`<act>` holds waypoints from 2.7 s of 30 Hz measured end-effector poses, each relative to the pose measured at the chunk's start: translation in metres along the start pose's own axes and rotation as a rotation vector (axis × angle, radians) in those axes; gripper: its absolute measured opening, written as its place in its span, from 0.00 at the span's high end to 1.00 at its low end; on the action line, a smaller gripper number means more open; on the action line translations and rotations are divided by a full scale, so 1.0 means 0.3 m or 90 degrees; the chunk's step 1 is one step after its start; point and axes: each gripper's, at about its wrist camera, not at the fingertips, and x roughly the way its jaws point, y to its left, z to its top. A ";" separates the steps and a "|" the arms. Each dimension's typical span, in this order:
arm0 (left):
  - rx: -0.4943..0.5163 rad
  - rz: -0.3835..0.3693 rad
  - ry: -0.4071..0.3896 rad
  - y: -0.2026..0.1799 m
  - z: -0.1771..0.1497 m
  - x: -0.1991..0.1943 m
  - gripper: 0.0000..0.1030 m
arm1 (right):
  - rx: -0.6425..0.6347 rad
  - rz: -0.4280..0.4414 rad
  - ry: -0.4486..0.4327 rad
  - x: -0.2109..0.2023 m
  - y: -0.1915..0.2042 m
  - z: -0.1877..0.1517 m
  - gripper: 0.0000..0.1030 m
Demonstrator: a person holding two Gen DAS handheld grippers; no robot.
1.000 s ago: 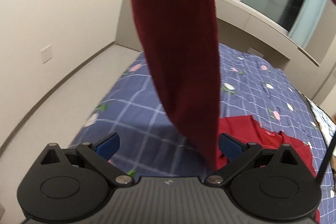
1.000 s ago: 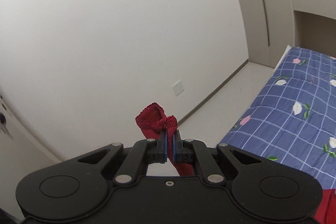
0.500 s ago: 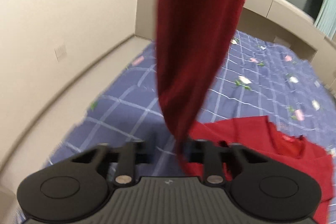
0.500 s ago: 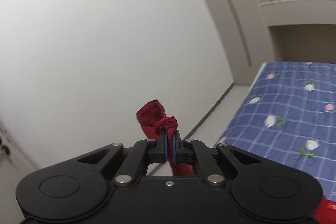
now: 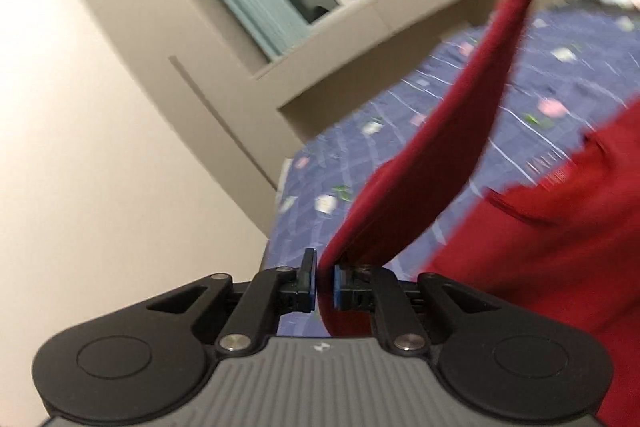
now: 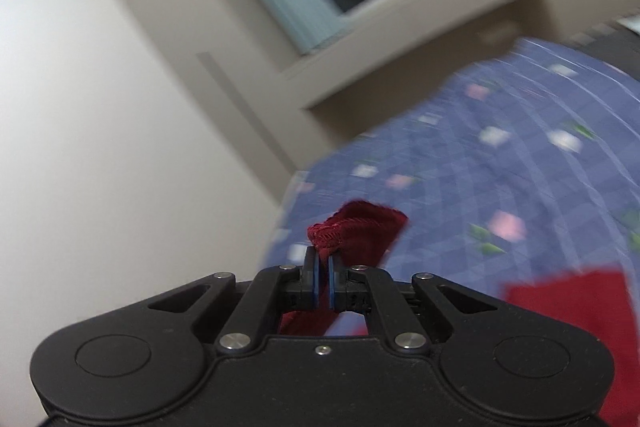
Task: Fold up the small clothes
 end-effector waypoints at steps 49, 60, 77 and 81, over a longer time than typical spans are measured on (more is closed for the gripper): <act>0.224 -0.106 0.064 -0.158 -0.197 0.024 0.23 | 0.022 -0.206 0.118 -0.107 -0.520 -0.258 0.58; -0.006 -0.206 0.192 0.033 -0.218 -0.038 0.08 | -0.068 -0.207 0.192 0.033 -0.497 -0.245 0.90; -0.192 -0.202 0.234 0.000 -0.122 0.245 0.06 | -0.119 -0.280 0.173 0.033 -0.509 -0.231 0.88; -0.212 -0.202 0.197 0.042 -0.103 0.224 0.04 | -0.137 -0.298 0.160 0.016 -0.493 -0.225 0.73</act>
